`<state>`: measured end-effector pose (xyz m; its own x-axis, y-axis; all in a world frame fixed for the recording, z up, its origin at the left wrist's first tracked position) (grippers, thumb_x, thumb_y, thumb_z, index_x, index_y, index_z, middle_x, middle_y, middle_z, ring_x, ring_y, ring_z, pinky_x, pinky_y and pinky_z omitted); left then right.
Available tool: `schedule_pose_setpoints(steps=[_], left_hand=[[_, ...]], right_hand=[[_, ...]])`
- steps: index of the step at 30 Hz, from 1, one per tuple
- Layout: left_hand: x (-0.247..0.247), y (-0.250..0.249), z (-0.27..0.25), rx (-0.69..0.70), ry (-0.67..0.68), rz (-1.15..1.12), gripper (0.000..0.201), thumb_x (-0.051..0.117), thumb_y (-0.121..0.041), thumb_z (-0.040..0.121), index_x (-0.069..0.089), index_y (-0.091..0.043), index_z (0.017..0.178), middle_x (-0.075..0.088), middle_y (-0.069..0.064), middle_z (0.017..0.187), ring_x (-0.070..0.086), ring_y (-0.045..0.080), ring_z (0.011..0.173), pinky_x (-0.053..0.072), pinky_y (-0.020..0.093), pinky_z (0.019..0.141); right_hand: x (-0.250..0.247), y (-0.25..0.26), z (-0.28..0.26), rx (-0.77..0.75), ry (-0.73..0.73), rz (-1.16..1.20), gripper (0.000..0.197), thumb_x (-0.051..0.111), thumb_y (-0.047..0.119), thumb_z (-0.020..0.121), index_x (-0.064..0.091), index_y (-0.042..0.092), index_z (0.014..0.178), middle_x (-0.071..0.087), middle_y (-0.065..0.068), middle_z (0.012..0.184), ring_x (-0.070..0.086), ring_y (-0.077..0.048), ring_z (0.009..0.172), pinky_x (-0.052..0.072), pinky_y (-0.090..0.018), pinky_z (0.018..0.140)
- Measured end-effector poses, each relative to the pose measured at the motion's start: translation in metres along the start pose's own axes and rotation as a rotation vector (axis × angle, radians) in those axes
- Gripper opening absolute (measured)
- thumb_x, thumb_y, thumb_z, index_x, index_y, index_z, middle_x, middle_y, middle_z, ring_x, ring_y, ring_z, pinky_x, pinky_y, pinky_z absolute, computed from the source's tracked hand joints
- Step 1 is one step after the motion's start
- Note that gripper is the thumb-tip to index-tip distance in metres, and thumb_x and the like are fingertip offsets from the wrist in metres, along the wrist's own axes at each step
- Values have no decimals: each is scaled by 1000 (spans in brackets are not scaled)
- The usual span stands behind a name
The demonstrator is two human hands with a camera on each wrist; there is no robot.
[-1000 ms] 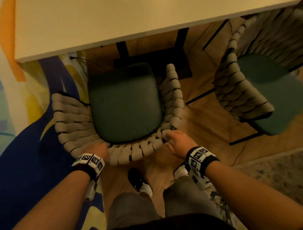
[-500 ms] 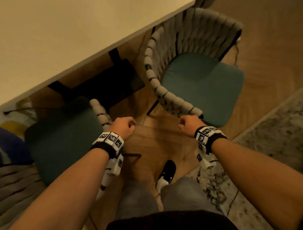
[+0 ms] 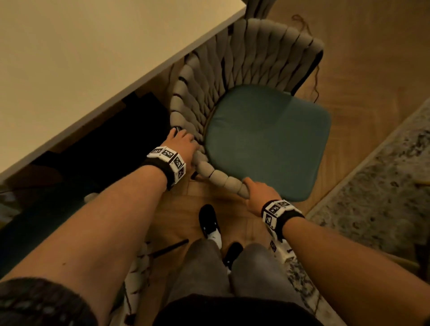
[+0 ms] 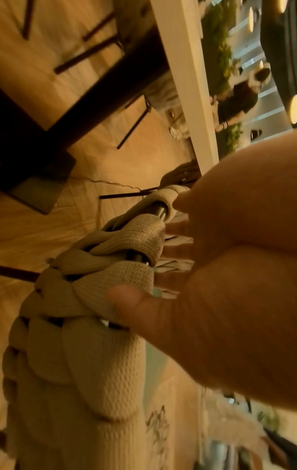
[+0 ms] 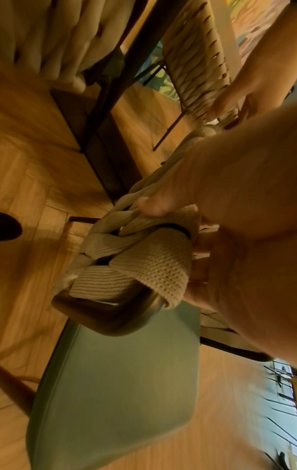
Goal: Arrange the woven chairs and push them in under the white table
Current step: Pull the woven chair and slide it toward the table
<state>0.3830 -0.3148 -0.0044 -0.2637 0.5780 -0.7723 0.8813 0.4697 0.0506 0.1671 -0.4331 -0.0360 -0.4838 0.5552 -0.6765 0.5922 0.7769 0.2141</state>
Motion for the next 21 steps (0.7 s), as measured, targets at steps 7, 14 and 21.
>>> schedule_pose_setpoints(steps=[7,14,21], left_hand=[[-17,-6,18,15,135,153,35,52,-21,91,58,-21,125,54,3,132,42,27,127,11,61,115],[-4,-112,-3,-80,128,113,36,66,-48,80,64,-26,108,62,-1,109,53,25,111,22,59,106],[-5,-268,-10,3,93,-161,38,62,-58,79,63,-25,98,66,1,99,60,26,101,31,47,98]], right_hand=[[-2,-14,9,-66,38,-122,54,55,18,86,36,31,134,62,-6,120,62,-34,104,52,-45,80],[-24,-116,-25,-138,56,-288,50,58,17,84,43,36,128,61,0,123,63,-30,105,51,-41,78],[-78,-255,-46,-15,-11,-501,42,50,10,90,45,23,129,64,-9,111,64,-32,97,48,-38,69]])
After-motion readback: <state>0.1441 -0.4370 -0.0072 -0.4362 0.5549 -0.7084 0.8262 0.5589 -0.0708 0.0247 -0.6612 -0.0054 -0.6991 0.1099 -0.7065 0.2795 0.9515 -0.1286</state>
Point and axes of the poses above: each hand's wrist, its own z-axis towards the middle knuckle, its own x-axis out of the palm, y = z × x, the point moved 3 cm from there along z, towards the middle knuckle
